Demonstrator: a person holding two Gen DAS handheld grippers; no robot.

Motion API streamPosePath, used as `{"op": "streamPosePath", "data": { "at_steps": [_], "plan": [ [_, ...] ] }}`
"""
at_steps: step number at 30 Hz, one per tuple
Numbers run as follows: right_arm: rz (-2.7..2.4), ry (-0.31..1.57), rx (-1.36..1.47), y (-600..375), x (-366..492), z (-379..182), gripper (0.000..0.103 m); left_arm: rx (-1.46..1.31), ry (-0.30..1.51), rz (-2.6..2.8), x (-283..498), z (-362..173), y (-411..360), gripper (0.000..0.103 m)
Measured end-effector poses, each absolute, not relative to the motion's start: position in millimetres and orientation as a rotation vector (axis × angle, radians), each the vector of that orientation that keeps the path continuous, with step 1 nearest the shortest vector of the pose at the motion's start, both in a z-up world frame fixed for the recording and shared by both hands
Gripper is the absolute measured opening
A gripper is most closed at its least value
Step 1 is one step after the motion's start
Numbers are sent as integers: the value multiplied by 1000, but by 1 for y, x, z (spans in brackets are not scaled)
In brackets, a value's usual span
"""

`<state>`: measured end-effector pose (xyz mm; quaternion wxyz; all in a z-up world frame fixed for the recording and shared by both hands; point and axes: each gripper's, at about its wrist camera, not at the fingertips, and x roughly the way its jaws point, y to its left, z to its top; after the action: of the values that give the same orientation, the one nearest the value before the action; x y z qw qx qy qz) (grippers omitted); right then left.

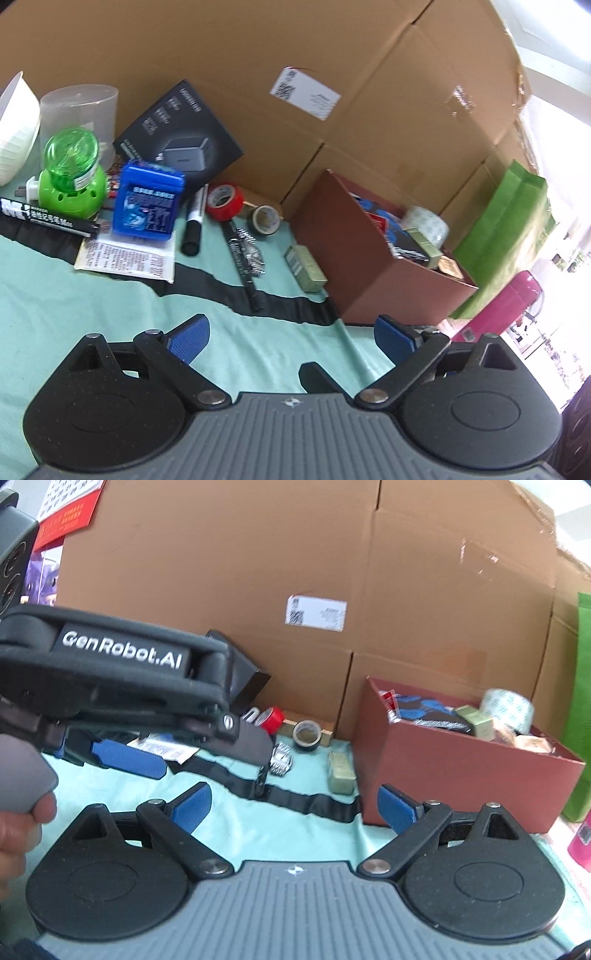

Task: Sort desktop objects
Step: 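Grasp the black marker pen lying on the cloth with the left tool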

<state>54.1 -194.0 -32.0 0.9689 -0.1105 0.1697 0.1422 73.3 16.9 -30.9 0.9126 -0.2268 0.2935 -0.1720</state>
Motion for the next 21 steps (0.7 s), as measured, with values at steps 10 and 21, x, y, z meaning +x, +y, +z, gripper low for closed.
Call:
{"op": "streamPosePath", "data": {
  "at_steps": [10, 21],
  "plan": [
    [344, 495, -175, -183, 94, -46, 89, -348, 683, -318, 113, -28, 7, 64],
    [378, 587, -204, -159, 142, -54, 49, -340, 768, -320, 162, -42, 1, 36]
  ]
}}
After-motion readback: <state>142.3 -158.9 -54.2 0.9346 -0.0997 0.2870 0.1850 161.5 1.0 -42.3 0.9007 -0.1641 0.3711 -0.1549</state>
